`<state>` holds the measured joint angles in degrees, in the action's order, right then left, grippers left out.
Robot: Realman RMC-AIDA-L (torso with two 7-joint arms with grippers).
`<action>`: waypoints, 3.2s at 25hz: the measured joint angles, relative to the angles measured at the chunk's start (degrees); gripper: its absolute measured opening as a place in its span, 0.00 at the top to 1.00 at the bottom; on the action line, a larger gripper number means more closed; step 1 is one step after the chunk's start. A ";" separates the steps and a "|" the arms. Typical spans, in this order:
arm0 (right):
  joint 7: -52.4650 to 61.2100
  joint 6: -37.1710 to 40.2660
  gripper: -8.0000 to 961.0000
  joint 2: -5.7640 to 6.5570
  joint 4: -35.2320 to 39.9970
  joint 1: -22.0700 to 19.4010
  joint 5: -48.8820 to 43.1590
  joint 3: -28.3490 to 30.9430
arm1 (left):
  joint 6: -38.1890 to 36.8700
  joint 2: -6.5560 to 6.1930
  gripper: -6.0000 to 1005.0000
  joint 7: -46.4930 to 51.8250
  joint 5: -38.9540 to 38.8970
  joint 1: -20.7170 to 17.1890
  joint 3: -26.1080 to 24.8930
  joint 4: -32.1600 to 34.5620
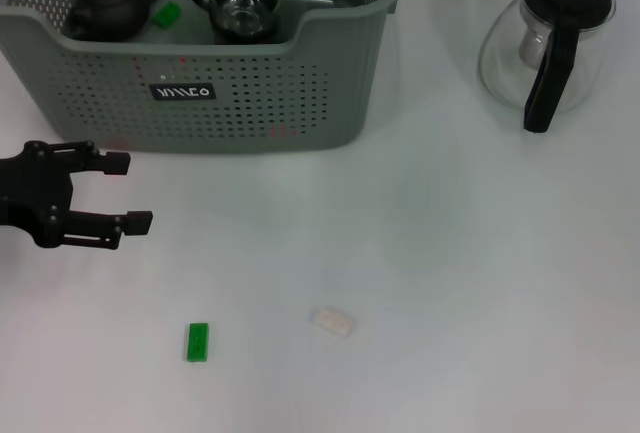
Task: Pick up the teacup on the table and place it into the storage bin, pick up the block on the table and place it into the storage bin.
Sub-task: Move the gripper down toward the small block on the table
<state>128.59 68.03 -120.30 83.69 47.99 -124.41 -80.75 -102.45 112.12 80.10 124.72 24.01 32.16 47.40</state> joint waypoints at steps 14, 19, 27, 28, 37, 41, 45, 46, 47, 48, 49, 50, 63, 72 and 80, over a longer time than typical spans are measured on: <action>12.89 25.56 0.14 -0.06 0.15 -3.43 -6.55 -7.09 | -0.38 -0.14 0.13 -1.56 0.62 -0.44 1.43 0.42; 14.85 22.86 0.14 -0.37 -11.24 2.25 -7.95 -12.86 | 0.12 0.07 0.13 -2.28 1.38 -0.13 1.51 0.16; 15.03 12.61 0.14 -0.76 -23.44 8.29 -7.19 -23.13 | 0.09 0.09 0.12 -1.77 1.30 0.23 1.14 -0.21; 15.05 11.96 0.14 -0.77 -23.62 8.34 -7.09 -23.90 | 0.08 0.11 0.12 -1.69 1.24 0.24 1.11 -0.23; 15.15 5.45 0.14 -1.04 -27.19 8.59 -4.37 -33.04 | 0.24 0.57 0.12 -1.79 1.40 0.43 1.05 -0.26; 15.15 4.88 0.14 -1.14 -27.89 8.39 -3.60 -34.07 | 0.24 0.57 0.12 -1.84 1.40 0.43 1.06 -0.18; 15.46 4.60 0.14 -1.20 -28.47 8.27 -2.89 -35.16 | 0.33 0.58 0.12 -2.16 1.40 0.43 1.06 -0.25; 15.54 4.56 0.14 -1.21 -28.51 8.22 -2.87 -35.30 | 0.33 0.59 0.12 -2.17 1.40 0.43 1.06 -0.26; 15.62 4.52 0.14 -1.23 -28.56 8.18 -2.86 -35.46 | 0.33 0.61 0.12 -2.19 1.41 0.43 1.06 -0.27; 15.68 4.48 0.14 -1.25 -28.61 8.11 -2.86 -35.62 | 0.33 0.62 0.12 -2.21 1.41 0.42 1.06 -0.28; 15.73 4.42 0.14 -1.27 -28.63 8.00 -2.86 -35.75 | 0.33 0.63 0.12 -2.22 1.41 0.41 1.06 -0.29; 15.77 4.39 0.16 -1.29 -28.63 7.88 -2.86 -35.88 | 0.33 0.63 0.13 -2.23 1.41 0.38 1.06 -0.29; 15.82 2.45 0.33 -1.36 -29.89 7.62 -2.27 -37.60 | 0.80 0.72 0.13 -2.23 1.31 0.25 1.06 -0.29; 16.08 2.24 0.44 -1.36 -30.18 7.66 -1.89 -37.78 | 1.12 0.83 0.13 -2.73 1.40 0.25 1.14 -0.72; 17.15 2.52 0.60 -1.36 -30.79 8.24 -1.61 -38.34 | 1.66 0.82 0.13 -3.14 1.36 0.15 1.06 -0.84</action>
<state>145.74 70.55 -121.66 52.90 56.23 -126.02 -119.10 -100.79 112.94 76.96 126.08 24.16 33.22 46.56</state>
